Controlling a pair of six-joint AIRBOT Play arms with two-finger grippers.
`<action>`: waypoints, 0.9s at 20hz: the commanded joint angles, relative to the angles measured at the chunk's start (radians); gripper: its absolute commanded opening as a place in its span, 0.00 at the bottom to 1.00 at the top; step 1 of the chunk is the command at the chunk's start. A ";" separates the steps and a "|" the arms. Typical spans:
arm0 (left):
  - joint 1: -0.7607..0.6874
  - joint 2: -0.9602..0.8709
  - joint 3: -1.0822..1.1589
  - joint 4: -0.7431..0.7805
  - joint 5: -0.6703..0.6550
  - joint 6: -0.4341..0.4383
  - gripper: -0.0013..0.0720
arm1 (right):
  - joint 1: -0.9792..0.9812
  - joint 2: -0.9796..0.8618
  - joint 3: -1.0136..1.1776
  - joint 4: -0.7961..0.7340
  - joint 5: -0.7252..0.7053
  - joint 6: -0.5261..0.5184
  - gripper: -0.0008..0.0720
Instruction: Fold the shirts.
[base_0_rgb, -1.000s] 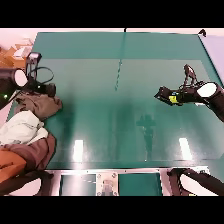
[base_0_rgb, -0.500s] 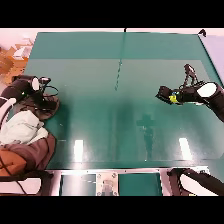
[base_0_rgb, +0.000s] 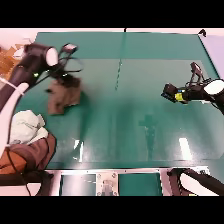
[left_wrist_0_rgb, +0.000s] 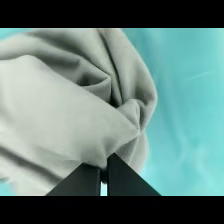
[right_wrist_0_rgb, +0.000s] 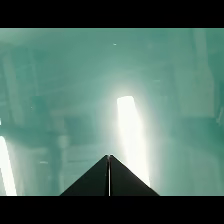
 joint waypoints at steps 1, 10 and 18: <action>-0.241 0.002 0.146 -0.064 0.088 0.002 0.04 | -0.060 0.000 0.021 0.000 0.074 0.000 0.03; -0.280 -0.116 0.165 -0.259 0.072 -0.021 0.93 | -0.092 -0.001 0.021 -0.005 0.174 0.000 0.53; 0.012 -0.237 0.177 -0.463 0.093 -0.034 0.93 | -0.181 -0.180 0.021 -0.010 0.151 -0.001 0.53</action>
